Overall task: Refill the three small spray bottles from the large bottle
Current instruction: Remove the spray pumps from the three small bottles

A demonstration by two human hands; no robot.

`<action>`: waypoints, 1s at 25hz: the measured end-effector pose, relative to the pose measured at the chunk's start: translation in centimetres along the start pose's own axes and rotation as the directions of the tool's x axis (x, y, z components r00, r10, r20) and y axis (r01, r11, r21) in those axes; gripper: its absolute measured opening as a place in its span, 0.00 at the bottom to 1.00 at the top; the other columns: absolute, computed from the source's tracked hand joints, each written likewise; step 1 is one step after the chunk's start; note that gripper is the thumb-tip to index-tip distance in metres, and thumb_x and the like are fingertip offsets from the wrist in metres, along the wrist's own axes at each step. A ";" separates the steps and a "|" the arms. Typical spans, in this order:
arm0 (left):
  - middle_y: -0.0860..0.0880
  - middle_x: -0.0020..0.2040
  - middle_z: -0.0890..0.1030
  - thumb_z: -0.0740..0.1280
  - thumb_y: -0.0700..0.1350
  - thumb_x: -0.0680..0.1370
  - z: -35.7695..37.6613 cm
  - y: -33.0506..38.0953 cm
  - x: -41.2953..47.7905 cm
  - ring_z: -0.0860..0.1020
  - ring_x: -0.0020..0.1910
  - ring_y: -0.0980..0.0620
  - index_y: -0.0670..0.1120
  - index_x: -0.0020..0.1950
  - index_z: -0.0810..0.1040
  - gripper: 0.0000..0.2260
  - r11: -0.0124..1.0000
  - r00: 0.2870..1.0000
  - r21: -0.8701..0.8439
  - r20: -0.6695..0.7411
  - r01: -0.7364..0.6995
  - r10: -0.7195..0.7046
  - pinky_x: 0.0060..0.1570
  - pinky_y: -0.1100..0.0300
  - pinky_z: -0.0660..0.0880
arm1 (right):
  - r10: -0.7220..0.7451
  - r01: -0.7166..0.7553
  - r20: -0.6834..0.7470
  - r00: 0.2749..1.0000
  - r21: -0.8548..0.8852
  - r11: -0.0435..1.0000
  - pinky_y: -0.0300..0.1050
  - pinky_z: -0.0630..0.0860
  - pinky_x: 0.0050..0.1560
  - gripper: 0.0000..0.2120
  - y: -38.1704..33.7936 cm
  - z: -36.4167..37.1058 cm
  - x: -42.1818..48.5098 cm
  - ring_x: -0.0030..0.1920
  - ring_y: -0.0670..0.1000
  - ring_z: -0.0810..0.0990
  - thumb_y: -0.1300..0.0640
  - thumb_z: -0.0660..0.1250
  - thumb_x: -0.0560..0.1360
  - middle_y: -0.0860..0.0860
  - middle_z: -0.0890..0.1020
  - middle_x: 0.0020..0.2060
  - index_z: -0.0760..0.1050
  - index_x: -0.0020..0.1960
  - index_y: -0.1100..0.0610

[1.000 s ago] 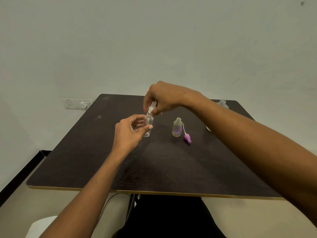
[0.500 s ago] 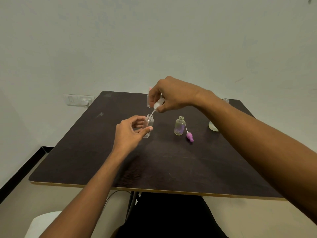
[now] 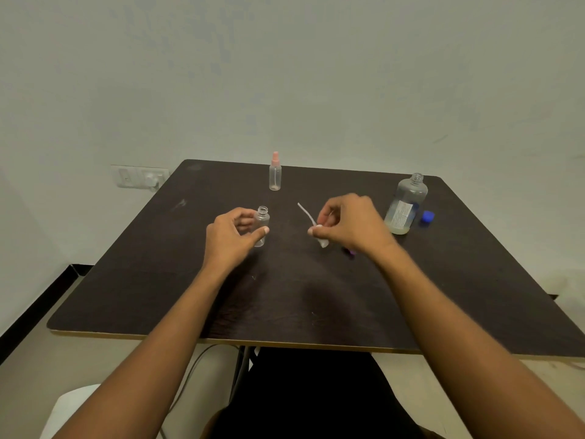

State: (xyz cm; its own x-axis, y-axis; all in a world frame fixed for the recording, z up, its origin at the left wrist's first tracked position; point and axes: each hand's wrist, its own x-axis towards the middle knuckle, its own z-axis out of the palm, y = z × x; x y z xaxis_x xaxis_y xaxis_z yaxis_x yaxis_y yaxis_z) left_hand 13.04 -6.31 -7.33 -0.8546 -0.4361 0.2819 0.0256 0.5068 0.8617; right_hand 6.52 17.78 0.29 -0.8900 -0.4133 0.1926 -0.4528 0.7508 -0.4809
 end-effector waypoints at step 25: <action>0.53 0.54 0.87 0.83 0.45 0.72 5.2 -0.8 3.3 0.85 0.50 0.61 0.49 0.61 0.83 0.20 0.999 0.989 0.037 0.147 -0.005 -0.001 0.50 0.69 0.79 | 0.111 -0.124 -0.173 0.979 -0.064 0.990 0.50 0.84 0.53 0.16 -0.1 10.1 0.6 0.49 0.55 0.86 0.46 0.76 0.75 0.53 0.87 0.47 0.85 0.58 0.53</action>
State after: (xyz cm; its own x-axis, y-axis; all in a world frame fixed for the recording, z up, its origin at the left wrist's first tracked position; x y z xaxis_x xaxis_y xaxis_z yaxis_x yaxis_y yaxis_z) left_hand 7.47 -4.31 -9.24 -0.9215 -0.3225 0.2162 0.0104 0.5361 0.8441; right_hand 6.57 12.25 -8.24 -0.9306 -0.2317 0.2833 -0.3417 0.8275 -0.4455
